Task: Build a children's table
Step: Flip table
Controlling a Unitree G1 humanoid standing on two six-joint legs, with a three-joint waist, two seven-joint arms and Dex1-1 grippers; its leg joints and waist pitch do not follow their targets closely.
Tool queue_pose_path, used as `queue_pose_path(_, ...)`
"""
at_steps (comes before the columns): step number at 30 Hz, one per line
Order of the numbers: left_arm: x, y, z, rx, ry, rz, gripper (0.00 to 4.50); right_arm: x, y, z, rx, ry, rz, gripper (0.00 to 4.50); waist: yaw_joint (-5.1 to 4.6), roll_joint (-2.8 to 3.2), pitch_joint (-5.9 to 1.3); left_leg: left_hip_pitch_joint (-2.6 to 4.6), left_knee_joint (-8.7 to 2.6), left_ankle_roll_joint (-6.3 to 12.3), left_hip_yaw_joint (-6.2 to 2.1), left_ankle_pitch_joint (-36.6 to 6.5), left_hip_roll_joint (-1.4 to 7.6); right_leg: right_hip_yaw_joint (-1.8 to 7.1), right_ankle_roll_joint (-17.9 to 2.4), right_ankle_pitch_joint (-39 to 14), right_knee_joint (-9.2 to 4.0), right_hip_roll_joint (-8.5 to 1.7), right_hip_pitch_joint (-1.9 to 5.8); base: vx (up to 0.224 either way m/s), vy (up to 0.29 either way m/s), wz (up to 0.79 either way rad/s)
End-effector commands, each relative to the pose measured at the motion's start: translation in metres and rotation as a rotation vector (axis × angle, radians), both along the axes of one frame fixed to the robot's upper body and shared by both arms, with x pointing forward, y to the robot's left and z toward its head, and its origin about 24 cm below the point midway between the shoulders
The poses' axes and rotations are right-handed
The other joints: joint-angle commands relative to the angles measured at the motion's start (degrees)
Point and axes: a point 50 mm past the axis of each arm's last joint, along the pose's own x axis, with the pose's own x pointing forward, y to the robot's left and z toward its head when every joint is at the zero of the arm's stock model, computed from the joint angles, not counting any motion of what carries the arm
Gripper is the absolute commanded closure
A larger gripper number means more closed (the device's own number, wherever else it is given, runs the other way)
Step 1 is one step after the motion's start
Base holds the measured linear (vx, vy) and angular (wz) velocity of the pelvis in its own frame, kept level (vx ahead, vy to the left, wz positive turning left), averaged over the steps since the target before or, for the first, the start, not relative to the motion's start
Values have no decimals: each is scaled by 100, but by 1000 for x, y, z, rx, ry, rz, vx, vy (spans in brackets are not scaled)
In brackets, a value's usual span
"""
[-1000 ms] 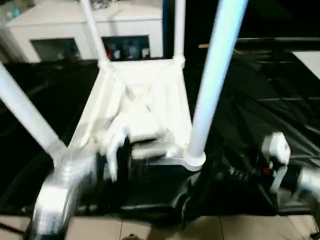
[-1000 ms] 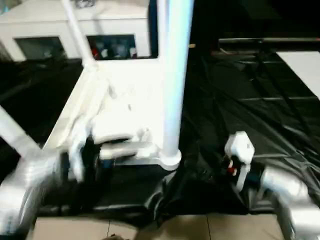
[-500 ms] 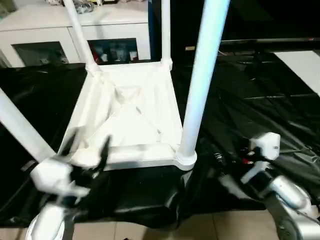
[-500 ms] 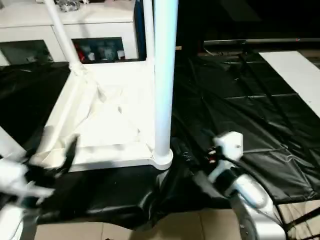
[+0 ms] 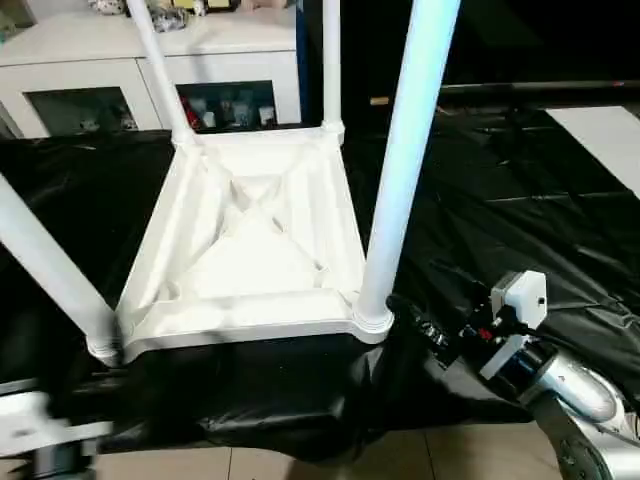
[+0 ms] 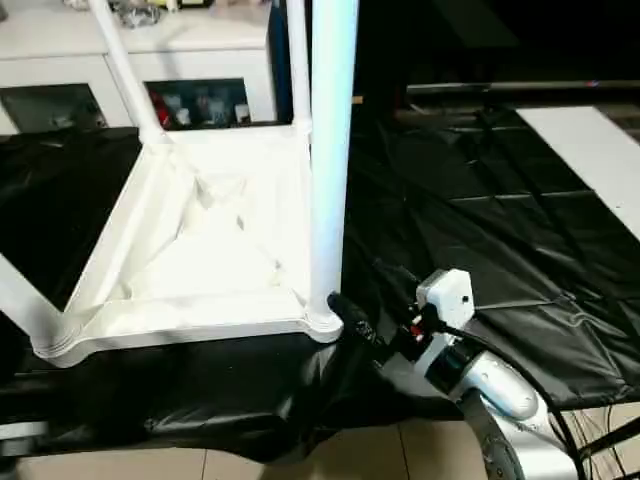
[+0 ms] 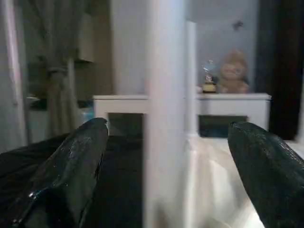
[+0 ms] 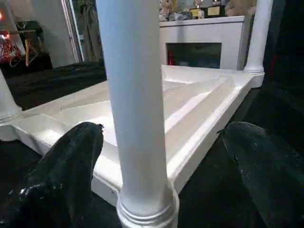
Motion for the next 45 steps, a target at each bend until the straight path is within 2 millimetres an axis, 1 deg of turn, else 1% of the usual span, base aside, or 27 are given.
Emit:
queue_pose_path(1,3,14,-1,-30,-3,57,9,3,6,3,-6,-11,5,0,6,-14,-119,49,-482,0,-173,-2433,203,249,-106,-2920,-640,-387,56,0,0,0)
queue_pose_path(3,10,21,-1,-48,4,56,9,4,8,3,2,-9,7,0,7,-13,-125,57,-482,-10,-174,-2420,188,250,-91,-2861,-633,-373,46,0,0,0)
queue_pose_path(4,14,23,1,-52,-2,60,9,4,8,4,3,-11,8,0,18,-7,-135,38,-497,-22,-188,-2359,207,255,-117,-2684,-602,-387,74,0,0,0)
queue_pose_path(6,28,24,4,-65,13,-52,9,4,9,4,9,-14,12,0,38,-12,-145,59,-492,-31,-179,-2350,205,267,-172,-2610,-592,-394,59,0,0,0)
queue_pose_path(7,38,27,8,-80,27,-112,9,5,9,4,9,-15,11,0,51,25,-157,60,-495,-52,-183,-2306,200,276,-202,-2520,-562,-395,61,0,0,0)
queue_pose_path(8,39,28,9,-77,26,-113,9,5,9,4,9,-15,11,0,59,23,-164,65,-493,-51,-179,-2284,195,275,-221,-2454,-559,-384,54,0,0,0)
queue_pose_path(10,47,31,14,-79,36,-161,9,7,10,4,7,-16,11,0,65,32,-170,39,-509,-57,-183,-2154,227,274,-356,-2037,-510,-396,98,0,0,0)
queue_pose_path(13,60,33,23,-26,48,-229,9,10,12,5,9,-22,9,0,79,36,-210,27,-489,-36,-174,-1939,209,276,-495,-1624,-451,-395,130,0,0,0)
queue_pose_path(15,67,34,29,-6,57,-259,9,12,14,5,9,-26,6,0,82,75,-229,42,-477,-46,-173,-1828,212,273,-559,-1380,-416,-392,130,0,0,0)
queue_pose_path(17,70,34,30,19,84,-272,9,13,16,5,8,-30,5,0,83,79,-241,46,-462,-36,-162,-1683,217,275,-679,-1019,-382,-387,140,0,0,0)
queue_pose_path(19,71,36,28,31,140,-265,9,12,18,4,11,-30,8,0,97,121,-255,27,-450,1,-163,-1555,217,264,-762,-760,-347,-399,180,0,0,0)
queue_pose_path(20,70,36,27,30,149,-258,9,12,19,4,12,-29,8,0,96,113,-260,25,-443,15,-155,-1520,218,266,-776,-717,-349,-401,182,0,0,0)
queue_pose_path(21,70,37,27,27,153,-255,9,12,19,4,12,-28,10,0,103,121,-256,24,-440,26,-153,-1510,217,267,-788,-721,-350,-405,178,0,0,0)
queue_pose_path(22,68,38,23,3,181,-233,9,10,20,3,15,-20,25,0,117,162,-239,29,-444,30,-146,-1602,215,261,-792,-919,-369,-409,174,0,0,0)
queue_pose_path(23,68,38,23,-1,190,-227,9,9,20,3,14,-18,31,0,117,162,-239,29,-444,30,-146,-1602,215,261,-792,-919,-369,-409,174,0,0,0)
queue_pose_path(24,67,38,21,-12,200,-220,24,8,21,2,13,-14,43,0,130,144,-212,27,-458,24,-145,-1757,213,262,-751,-1257,-402,-413,169,0,0,0)
queue_pose_path(25,65,36,20,-34,204,-216,36,5,21,1,14,-5,60,0,143,183,-208,36,-462,11,-152,-1832,217,267,-707,-1489,-417,-419,158,0,0,0)
queue_pose_path(28,60,28,18,-83,205,-240,53,1,20,-1,9,6,75,0,158,205,-192,48,-473,-31,-159,-2032,232,274,-664,-1769,-451,-421,136,0,0,0)
queue_pose_path(31,54,24,14,-139,218,-239,83,1,19,-4,5,12,58,0,152,174,-185,21,-475,-6,-157,-2046,215,272,-615,-1903,-471,-417,141,0,0,0)
queue_pose_path(33,53,21,12,-149,227,-240,97,1,19,-4,5,13,55,0,150,179,-183,15,-475,10,-159,-2016,218,273,-573,-1988,-473,-417,138,0,0,0)
queue_pose_path(35,52,16,9,-165,246,-246,108,2,20,-5,10,14,51,0,152,127,-182,18,-471,46,-155,-1959,207,277,-433,-2265,-506,-415,123,0,0,0)
queue_pose_path(36,52,16,9,-165,246,-246,123,2,20,-5,10,14,51,0,164,163,-181,27,-469,46,-159,-1941,210,279,-398,-2336,-515,-415,103,0,0,0)
queue_pose_path(37,53,16,10,-171,242,-251,136,2,21,-5,11,16,54,0,164,127,-185,34,-465,49,-152,-1936,212,281,-384,-2343,-522,-406,95,0,0,0)
queue_pose_path(38,55,16,11,-175,244,-255,143,2,21,-5,9,17,59,0,180,146,-187,37,-465,44,-153,-1911,210,284,-375,-2330,-513,-404,88,0,0,0)
queue_pose_path(39,56,16,12,-179,251,-258,147,2,21,-5,8,18,63,0,181,125,-189,26,-469,41,-156,-1890,209,279,-361,-2296,-515,-401,97,0,0,0)
queue_pose_path(41,59,18,14,-206,252,-267,177,3,21,-5,6,19,69,0,200,142,-195,26,-466,29,-159,-1869,198,278,-355,-2263,-501,-400,92,0,0,0)
queue_pose_path(45,59,22,13,-192,287,-286,199,2,21,-7,6,24,77,0,212,143,-200,22,-471,28,-162,-1860,200,277,-327,-2203,-502,-396,95,0,0,0)
